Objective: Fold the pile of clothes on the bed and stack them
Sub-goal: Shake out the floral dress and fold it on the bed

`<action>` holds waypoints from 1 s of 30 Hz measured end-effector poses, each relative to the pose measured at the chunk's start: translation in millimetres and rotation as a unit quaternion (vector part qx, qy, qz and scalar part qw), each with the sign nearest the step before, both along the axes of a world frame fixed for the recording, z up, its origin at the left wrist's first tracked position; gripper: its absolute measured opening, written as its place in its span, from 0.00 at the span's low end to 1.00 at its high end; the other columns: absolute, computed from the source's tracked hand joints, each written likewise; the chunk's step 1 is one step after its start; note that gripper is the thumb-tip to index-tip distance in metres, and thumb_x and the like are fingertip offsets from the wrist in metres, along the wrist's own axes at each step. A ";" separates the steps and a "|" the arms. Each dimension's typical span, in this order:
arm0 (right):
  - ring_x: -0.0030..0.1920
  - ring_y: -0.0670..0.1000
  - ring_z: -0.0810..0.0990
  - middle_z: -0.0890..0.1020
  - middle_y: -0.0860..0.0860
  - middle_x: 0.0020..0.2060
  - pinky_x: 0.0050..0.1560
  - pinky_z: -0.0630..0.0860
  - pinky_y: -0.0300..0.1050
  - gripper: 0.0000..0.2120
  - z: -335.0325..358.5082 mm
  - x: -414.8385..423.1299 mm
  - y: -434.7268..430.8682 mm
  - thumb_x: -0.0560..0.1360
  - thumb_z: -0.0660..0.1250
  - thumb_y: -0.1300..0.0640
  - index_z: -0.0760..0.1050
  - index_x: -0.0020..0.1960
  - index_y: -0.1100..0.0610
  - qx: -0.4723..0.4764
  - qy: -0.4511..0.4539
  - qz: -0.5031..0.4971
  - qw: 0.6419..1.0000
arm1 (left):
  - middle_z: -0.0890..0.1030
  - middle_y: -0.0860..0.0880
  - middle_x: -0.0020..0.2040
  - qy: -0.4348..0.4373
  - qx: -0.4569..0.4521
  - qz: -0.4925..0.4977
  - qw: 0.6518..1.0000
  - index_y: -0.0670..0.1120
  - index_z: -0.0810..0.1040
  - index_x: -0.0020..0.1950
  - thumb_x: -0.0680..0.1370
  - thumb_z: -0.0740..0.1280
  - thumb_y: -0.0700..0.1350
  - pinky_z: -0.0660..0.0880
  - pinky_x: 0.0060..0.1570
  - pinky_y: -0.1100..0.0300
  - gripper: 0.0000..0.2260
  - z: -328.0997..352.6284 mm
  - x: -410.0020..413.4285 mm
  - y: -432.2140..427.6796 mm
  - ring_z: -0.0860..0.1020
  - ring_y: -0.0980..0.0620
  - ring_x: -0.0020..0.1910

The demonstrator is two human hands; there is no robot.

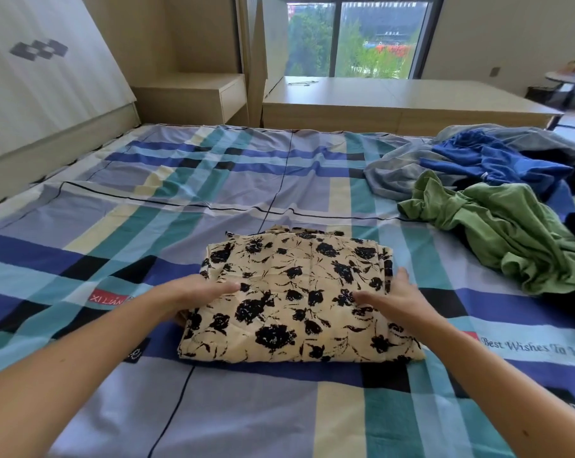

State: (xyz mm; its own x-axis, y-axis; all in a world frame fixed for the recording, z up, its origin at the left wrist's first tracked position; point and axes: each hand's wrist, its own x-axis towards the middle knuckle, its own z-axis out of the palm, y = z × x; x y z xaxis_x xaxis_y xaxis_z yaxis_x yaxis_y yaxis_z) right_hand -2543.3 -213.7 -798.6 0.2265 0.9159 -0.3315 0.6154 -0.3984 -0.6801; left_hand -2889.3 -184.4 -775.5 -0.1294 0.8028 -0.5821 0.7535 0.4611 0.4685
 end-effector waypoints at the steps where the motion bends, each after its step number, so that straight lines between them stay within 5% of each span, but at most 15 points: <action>1: 0.72 0.61 0.68 0.67 0.62 0.74 0.73 0.66 0.55 0.57 -1.1 -1.2 1.6 0.64 0.79 0.37 0.52 0.78 0.61 -0.003 0.033 -0.011 0.999 | 0.69 0.44 0.74 -0.019 -0.006 0.002 1.000 0.46 0.66 0.76 0.70 0.68 0.71 0.74 0.64 0.45 0.42 -3.4 2.2 -0.5 0.73 0.42 0.67; 4: 0.63 0.57 0.77 0.78 0.58 0.65 0.65 0.74 0.52 0.54 -6.7 -6.6 3.7 0.53 0.78 0.28 0.74 0.67 0.62 -0.020 0.099 -0.023 0.995 | 0.71 0.44 0.74 -0.064 -0.011 0.007 0.998 0.46 0.69 0.74 0.71 0.70 0.68 0.71 0.67 0.47 0.39 -11.5 14.9 0.3 0.73 0.43 0.67; 6: 0.58 0.58 0.79 0.81 0.59 0.60 0.57 0.75 0.49 0.43 -4.6 -11.2 1.5 0.58 0.77 0.32 0.80 0.61 0.63 -0.037 0.126 -0.017 0.991 | 0.73 0.44 0.71 -0.100 -0.007 0.024 0.995 0.46 0.70 0.72 0.68 0.73 0.68 0.74 0.62 0.50 0.41 -14.1 24.0 0.2 0.76 0.44 0.63; 9: 0.55 0.54 0.77 0.79 0.56 0.59 0.58 0.72 0.47 0.37 -4.2 -13.6 2.2 0.65 0.77 0.38 0.75 0.62 0.64 -0.056 0.165 -0.005 0.985 | 0.73 0.48 0.70 -0.130 0.031 0.048 0.990 0.47 0.70 0.72 0.57 0.77 0.71 0.70 0.67 0.49 0.50 -24.8 32.2 2.6 0.73 0.44 0.66; 14: 0.60 0.56 0.73 0.74 0.57 0.63 0.69 0.70 0.56 0.29 -5.0 -19.7 1.5 0.66 0.78 0.42 0.68 0.56 0.55 -0.055 0.207 0.003 0.977 | 0.75 0.52 0.63 -0.213 0.040 0.037 0.976 0.52 0.75 0.68 0.64 0.77 0.65 0.66 0.63 0.50 0.36 -25.2 42.5 6.8 0.70 0.47 0.67; 18: 0.65 0.58 0.73 0.73 0.58 0.67 0.70 0.70 0.61 0.44 -6.5 -17.6 2.0 0.60 0.80 0.40 0.65 0.67 0.56 -0.035 0.235 -0.005 0.971 | 0.80 0.50 0.60 -0.209 0.028 0.054 0.976 0.51 0.75 0.64 0.59 0.82 0.62 0.73 0.59 0.50 0.38 -30.3 39.0 12.0 0.77 0.49 0.59; 21: 0.61 0.59 0.79 0.78 0.57 0.62 0.64 0.76 0.61 0.48 -6.0 -16.9 1.2 0.54 0.83 0.39 0.67 0.67 0.55 -0.047 0.259 -0.014 0.965 | 0.82 0.48 0.60 -0.206 0.006 0.067 0.976 0.49 0.79 0.62 0.53 0.82 0.63 0.73 0.64 0.46 0.41 -34.9 37.9 13.8 0.78 0.46 0.60; 26: 0.51 0.66 0.85 0.85 0.63 0.53 0.52 0.80 0.68 0.49 -16.4 -21.3 -6.6 0.51 0.86 0.48 0.71 0.67 0.58 -0.076 0.325 -0.038 0.942 | 0.86 0.45 0.51 -0.240 -0.066 0.056 0.967 0.46 0.83 0.55 0.69 0.77 0.57 0.79 0.57 0.48 0.21 -21.1 42.0 6.0 0.84 0.44 0.51; 30: 0.46 0.67 0.86 0.85 0.64 0.50 0.46 0.82 0.65 0.42 -7.6 -40.8 -9.2 0.55 0.84 0.58 0.71 0.66 0.58 -0.063 0.345 -0.034 0.936 | 0.83 0.45 0.59 -0.236 -0.045 0.055 0.969 0.45 0.75 0.67 0.62 0.78 0.58 0.80 0.54 0.48 0.37 -17.9 36.5 -1.2 0.82 0.44 0.54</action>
State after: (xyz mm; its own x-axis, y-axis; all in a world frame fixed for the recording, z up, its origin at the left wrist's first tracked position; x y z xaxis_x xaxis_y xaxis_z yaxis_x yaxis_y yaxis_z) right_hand -2584.2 -222.9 -806.3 -0.0247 0.8505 -0.5255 0.0164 -0.5252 -0.8508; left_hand -2852.8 -185.5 -793.4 0.0863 0.7429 -0.6638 0.4081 0.5814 0.7038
